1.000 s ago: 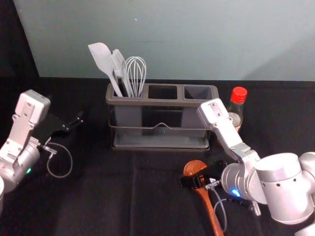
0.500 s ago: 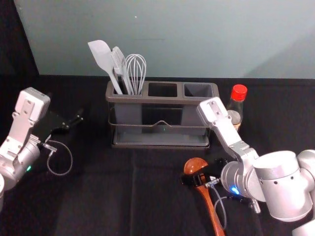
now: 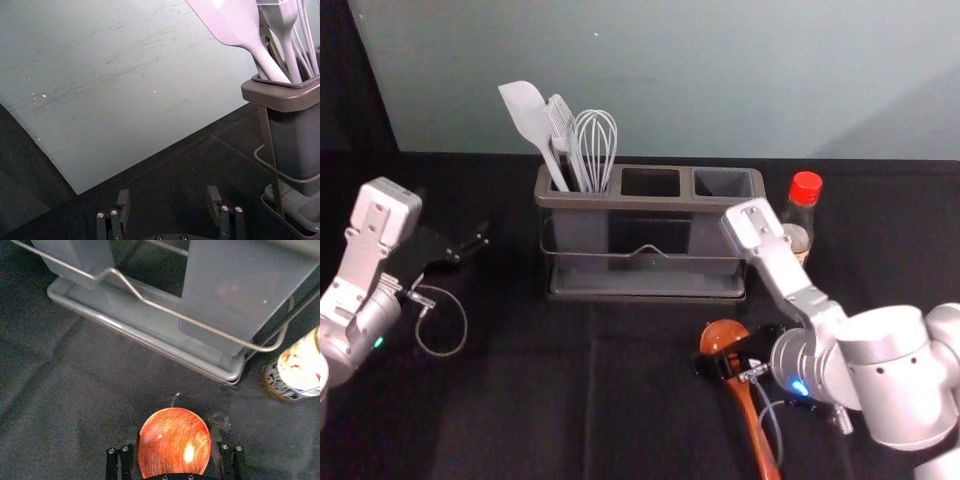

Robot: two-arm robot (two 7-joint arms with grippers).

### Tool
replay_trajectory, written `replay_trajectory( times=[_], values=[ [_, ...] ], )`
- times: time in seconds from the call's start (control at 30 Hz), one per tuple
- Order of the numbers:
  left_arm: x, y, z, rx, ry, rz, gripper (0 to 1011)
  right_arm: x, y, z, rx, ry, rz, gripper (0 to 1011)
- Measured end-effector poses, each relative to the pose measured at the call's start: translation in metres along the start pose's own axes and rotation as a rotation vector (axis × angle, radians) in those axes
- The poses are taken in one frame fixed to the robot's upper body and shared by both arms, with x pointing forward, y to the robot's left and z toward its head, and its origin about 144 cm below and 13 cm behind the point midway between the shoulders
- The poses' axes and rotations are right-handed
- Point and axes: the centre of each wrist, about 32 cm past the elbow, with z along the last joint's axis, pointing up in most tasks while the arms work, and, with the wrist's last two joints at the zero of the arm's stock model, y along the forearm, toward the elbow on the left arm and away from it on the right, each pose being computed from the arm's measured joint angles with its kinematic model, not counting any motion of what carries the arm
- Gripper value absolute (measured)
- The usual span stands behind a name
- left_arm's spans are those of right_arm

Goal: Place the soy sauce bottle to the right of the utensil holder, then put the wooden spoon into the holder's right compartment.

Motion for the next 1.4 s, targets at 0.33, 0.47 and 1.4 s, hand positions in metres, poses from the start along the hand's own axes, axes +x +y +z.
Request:
replay_trajectory(
  times=[0.33, 0.47, 1.4],
  values=[
    [0.000, 0.000, 0.000, 0.000, 0.000, 0.000, 1005, 0.003, -0.036, 0.004, 0.070, -0.043, 0.002, 846],
    [0.000, 0.000, 0.000, 0.000, 0.000, 0.000, 1005, 0.006, -0.050, -0.003, 0.138, -0.082, -0.007, 846],
    [0.000, 0.000, 0.000, 0.000, 0.000, 0.000, 1005, 0.021, -0.067, -0.028, 0.344, -0.151, -0.026, 846]
  ],
)
